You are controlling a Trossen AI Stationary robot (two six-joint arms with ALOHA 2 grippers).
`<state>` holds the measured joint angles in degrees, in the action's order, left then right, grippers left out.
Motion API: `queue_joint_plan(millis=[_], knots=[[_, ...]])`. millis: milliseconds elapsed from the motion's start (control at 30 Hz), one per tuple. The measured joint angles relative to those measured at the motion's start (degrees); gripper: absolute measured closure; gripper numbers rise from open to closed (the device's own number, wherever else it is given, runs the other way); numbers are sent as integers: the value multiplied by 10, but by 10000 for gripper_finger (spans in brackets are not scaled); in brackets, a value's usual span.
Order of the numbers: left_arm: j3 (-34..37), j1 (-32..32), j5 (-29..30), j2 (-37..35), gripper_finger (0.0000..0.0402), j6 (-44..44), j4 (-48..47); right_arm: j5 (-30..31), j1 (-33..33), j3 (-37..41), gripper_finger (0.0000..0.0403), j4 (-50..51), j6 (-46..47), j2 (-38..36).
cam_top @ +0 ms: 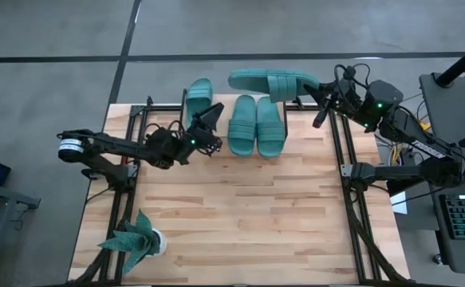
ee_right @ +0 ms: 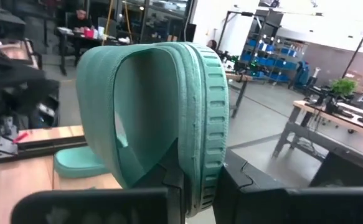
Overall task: Pick and place slides into the shelf
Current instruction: Put the green slide on the shelf
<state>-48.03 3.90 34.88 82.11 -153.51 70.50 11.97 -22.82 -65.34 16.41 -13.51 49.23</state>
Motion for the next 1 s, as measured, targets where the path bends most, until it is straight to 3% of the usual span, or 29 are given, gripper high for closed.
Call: queue_joint_plan(millis=[267,1000], knots=[[9,6,-9,-1,311,16,-10,-64,0,0,372,11,29,-4],[8,49,-48,19,311,-3,-4,-94,0,0,372,10,80,7]])
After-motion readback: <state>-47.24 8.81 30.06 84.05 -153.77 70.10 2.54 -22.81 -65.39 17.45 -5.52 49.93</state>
